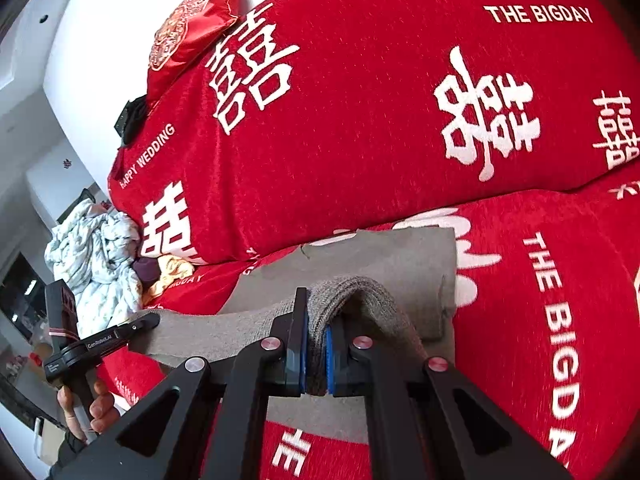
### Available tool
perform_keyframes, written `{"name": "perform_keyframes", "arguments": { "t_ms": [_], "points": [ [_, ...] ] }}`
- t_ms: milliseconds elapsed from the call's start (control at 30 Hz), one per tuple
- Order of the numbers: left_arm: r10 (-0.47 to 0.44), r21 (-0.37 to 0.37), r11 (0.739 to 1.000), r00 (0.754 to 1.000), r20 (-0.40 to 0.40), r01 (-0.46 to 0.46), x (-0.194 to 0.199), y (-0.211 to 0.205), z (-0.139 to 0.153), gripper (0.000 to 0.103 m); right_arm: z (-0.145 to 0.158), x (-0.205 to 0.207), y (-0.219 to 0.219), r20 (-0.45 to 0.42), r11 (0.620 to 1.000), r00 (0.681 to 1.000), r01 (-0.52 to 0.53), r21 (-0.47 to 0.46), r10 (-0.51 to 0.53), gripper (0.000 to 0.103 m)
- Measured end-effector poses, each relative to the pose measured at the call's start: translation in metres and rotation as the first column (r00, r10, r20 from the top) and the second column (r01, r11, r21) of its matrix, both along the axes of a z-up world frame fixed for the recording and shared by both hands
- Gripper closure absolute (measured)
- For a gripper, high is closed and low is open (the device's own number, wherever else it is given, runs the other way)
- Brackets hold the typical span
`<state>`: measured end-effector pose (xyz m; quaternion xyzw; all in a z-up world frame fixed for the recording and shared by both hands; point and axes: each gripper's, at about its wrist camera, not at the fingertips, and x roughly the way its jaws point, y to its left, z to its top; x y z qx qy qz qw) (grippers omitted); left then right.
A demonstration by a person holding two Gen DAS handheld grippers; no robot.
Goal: Fold small clothes
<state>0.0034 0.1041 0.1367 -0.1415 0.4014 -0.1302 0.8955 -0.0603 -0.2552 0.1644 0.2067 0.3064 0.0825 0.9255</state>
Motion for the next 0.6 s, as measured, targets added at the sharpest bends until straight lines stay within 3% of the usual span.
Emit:
{"name": "perform_keyframes", "arguments": {
  "t_ms": [300,600],
  "points": [
    [-0.005,0.063,0.998,0.998,-0.064,0.009,0.064,-0.020,-0.011,0.092,-0.015,0.066,-0.005,-0.093,0.997,0.994,0.049,-0.062,-0.055,0.096],
    [0.001,0.067,0.998,0.994,-0.105,0.006,0.116,-0.035,-0.033,0.092,-0.033,0.117,-0.021,-0.150,0.992,0.983,0.093,-0.080,-0.104,0.096]
  ]
}}
